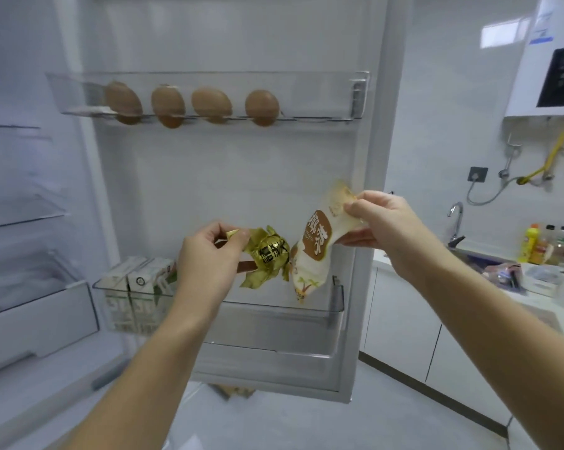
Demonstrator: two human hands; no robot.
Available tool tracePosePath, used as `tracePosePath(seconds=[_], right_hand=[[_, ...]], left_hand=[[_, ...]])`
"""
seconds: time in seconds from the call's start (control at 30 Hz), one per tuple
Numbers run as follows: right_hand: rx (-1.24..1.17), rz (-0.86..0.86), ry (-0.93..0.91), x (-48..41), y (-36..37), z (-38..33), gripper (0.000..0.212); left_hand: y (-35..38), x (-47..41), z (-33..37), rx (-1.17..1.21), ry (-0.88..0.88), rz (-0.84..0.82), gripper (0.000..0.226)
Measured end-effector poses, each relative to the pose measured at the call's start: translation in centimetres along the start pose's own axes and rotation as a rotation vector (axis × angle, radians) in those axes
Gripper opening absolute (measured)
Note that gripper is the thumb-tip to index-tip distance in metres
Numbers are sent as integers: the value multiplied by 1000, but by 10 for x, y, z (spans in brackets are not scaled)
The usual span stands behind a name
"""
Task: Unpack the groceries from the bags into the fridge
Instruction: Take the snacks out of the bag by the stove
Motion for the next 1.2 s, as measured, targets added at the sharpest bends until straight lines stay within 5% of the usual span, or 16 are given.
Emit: tracePosePath(seconds=[0.67,0.97,1.2], right_hand=[[279,126,176,35,12,56,21],[396,171,148,36,15,61,35],[483,193,146,27,12,69,32]], left_hand=[[39,-20,-57,-109,-50,-196,16],[67,-30,-60,-506,72,-342,13],[80,-38,-67,-669,-22,-506,10]])
Point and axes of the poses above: each hand's wrist, its own x-axis away from the middle knuckle, its own y-axis out of the palm, z = x × y, the point moved 5 cm from there along -x, towards the middle knuckle, and after that the axes turned 8 degrees about -y, right-handed, at the moved point
